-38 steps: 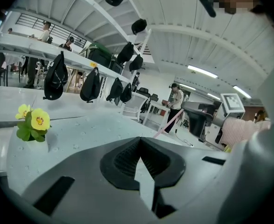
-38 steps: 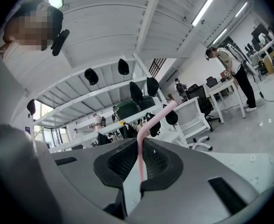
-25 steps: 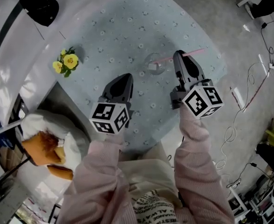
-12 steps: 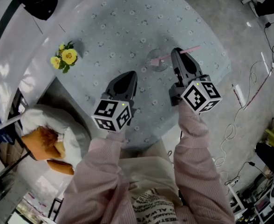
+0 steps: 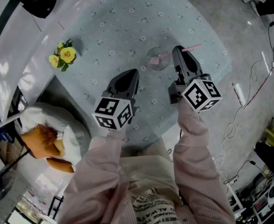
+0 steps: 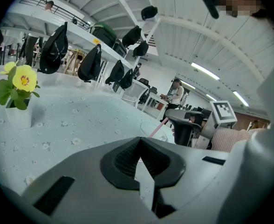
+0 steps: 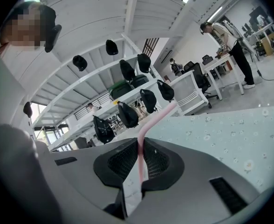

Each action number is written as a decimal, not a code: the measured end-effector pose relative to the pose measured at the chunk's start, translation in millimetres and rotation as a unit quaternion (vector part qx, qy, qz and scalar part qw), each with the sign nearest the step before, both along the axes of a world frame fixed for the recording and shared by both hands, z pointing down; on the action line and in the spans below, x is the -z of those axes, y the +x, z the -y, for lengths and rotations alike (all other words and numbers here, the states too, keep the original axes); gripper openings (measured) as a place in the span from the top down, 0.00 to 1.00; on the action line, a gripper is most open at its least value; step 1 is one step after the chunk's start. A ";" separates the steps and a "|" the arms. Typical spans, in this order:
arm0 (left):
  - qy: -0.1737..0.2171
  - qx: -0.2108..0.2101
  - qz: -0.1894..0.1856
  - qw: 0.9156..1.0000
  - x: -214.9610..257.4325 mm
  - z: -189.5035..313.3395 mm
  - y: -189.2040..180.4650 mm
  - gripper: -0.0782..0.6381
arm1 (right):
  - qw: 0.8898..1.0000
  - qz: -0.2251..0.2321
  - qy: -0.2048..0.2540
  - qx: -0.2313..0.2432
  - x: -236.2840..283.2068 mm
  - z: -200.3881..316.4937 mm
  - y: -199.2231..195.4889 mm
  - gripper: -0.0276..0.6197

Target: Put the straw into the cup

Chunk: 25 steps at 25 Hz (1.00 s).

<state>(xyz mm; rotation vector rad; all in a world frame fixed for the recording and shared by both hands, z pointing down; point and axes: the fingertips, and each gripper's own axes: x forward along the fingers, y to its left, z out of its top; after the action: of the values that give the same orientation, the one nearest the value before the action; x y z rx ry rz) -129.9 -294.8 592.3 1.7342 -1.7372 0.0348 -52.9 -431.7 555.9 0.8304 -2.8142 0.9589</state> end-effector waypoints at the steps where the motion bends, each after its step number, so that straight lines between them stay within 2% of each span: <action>1: 0.000 0.000 0.000 1.000 0.1 0.4 0.2 0.89 | 1.000 0.003 0.000 0.001 0.4 0.0 -0.1 0.92; 7: 0.000 0.002 -0.002 1.000 -0.7 1.7 1.1 0.89 | 1.000 -0.008 -0.001 -0.009 -4.6 1.7 2.7 0.88; 11: 0.001 0.002 -0.001 1.000 -0.3 1.4 2.6 0.89 | 1.000 -0.005 -0.010 -0.020 -8.0 1.2 8.9 0.81; 22: 0.022 -0.003 0.005 1.000 24.0 -5.7 10.9 0.89 | 1.000 0.011 -0.001 -0.018 11.0 -28.6 29.7 0.82; 25: 0.030 -0.008 0.008 0.999 39.7 -13.9 14.8 0.89 | 1.000 0.008 0.010 -0.015 24.2 -43.0 36.1 0.90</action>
<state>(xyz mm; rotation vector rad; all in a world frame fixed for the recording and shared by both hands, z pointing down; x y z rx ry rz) -115.1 -280.9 552.6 1.7957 -1.7509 0.0041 -16.8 -388.7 531.6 0.8746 -2.8380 0.9476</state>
